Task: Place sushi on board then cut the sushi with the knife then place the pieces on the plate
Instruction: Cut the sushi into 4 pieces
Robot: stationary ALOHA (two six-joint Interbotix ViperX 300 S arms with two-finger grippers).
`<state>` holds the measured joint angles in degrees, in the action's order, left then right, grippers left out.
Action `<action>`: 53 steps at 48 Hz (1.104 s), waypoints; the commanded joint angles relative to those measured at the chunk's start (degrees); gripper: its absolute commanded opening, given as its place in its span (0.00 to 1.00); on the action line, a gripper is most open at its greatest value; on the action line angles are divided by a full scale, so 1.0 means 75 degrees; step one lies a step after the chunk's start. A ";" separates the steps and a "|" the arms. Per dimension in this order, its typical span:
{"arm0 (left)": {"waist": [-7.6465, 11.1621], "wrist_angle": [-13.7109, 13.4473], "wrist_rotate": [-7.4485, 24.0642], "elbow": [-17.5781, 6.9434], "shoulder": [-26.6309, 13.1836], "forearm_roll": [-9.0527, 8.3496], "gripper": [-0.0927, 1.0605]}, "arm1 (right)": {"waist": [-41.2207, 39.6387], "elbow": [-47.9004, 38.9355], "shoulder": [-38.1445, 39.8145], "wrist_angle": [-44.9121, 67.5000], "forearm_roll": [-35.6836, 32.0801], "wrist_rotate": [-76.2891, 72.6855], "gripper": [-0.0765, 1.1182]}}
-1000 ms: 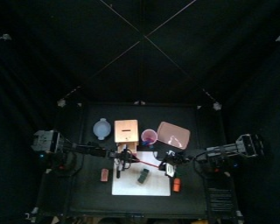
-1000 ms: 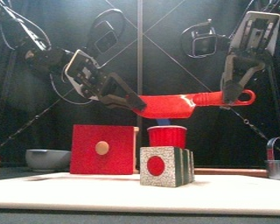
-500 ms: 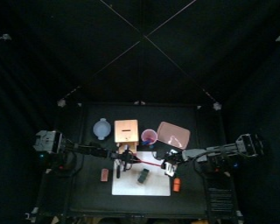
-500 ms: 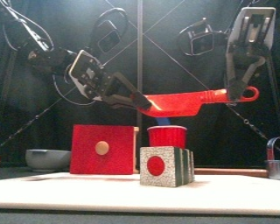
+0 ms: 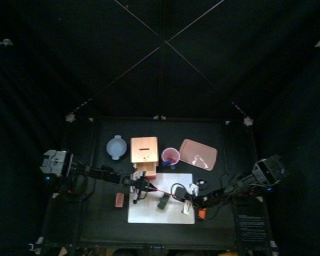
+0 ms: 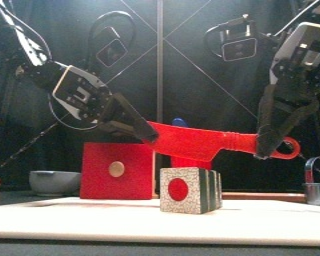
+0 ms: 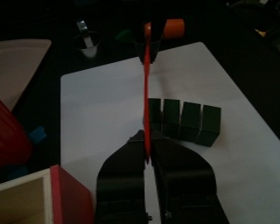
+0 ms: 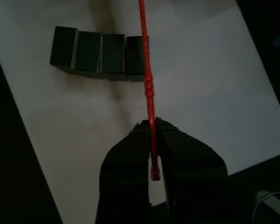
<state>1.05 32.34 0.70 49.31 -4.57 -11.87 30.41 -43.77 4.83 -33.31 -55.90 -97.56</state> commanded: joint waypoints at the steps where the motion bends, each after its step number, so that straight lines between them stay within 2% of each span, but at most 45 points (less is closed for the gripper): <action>1: -0.0035 0.0152 -0.0012 -0.0187 0.0012 0.0000 0.37 | 0.0586 0.0152 -0.0047 -0.0598 -0.0375 -0.0937 0.34; 6: 0.0035 0.0574 -0.0023 -0.0199 -0.0211 0.0000 0.37 | 0.1031 0.0340 -0.0434 -0.1547 -0.1078 -0.1512 0.34; 10: 0.0094 0.0949 -0.0023 -0.0199 -0.0410 0.0012 0.36 | 0.1055 0.0293 -0.0551 -0.1465 -0.1301 -0.1816 0.34; 15: 0.0152 0.1137 -0.0012 -0.0223 -0.0480 0.0000 0.36 | 0.1031 0.0164 -0.0551 -0.1289 -0.1512 -0.2051 0.34; 19: 0.0117 0.1055 0.0199 -0.0223 -0.0504 0.0012 0.36 | 0.1055 0.0281 -0.0551 -0.1148 -0.1383 -0.2027 0.34; 21: 0.0141 0.0926 0.0457 -0.0246 -0.0504 0.0035 0.36 | 0.1078 0.0293 -0.0551 -0.1090 -0.1172 -0.1945 0.34; 26: 0.0141 0.0387 0.0938 -0.0422 -0.0609 0.0363 0.36 | 0.1078 0.0223 -0.0539 -0.1020 -0.0914 -0.1887 0.34; 30: 0.0152 0.0258 0.1160 -0.0562 -0.0680 0.0480 0.36 | 0.1078 0.0152 -0.0457 -0.0961 -0.0867 -0.1887 0.34; 37: 0.0281 0.0211 0.1184 -0.0668 -0.0891 0.0527 0.36 | 0.1102 0.0105 -0.0445 -0.0750 -0.0551 -0.1887 0.34; 44: 0.0316 0.0199 0.1195 -0.0691 -0.0996 0.0762 0.36 | 0.1113 0.0082 -0.0457 -0.0750 -0.0527 -0.1887 0.34; 53: 0.0375 -0.0012 0.1172 -0.0668 -0.1008 0.0773 0.36 | 0.1102 0.0117 -0.0457 -0.0750 -0.0492 -0.1875 0.34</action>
<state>4.13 33.05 9.58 45.18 -12.39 -6.59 38.58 -43.59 -0.18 -39.29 -59.68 -111.53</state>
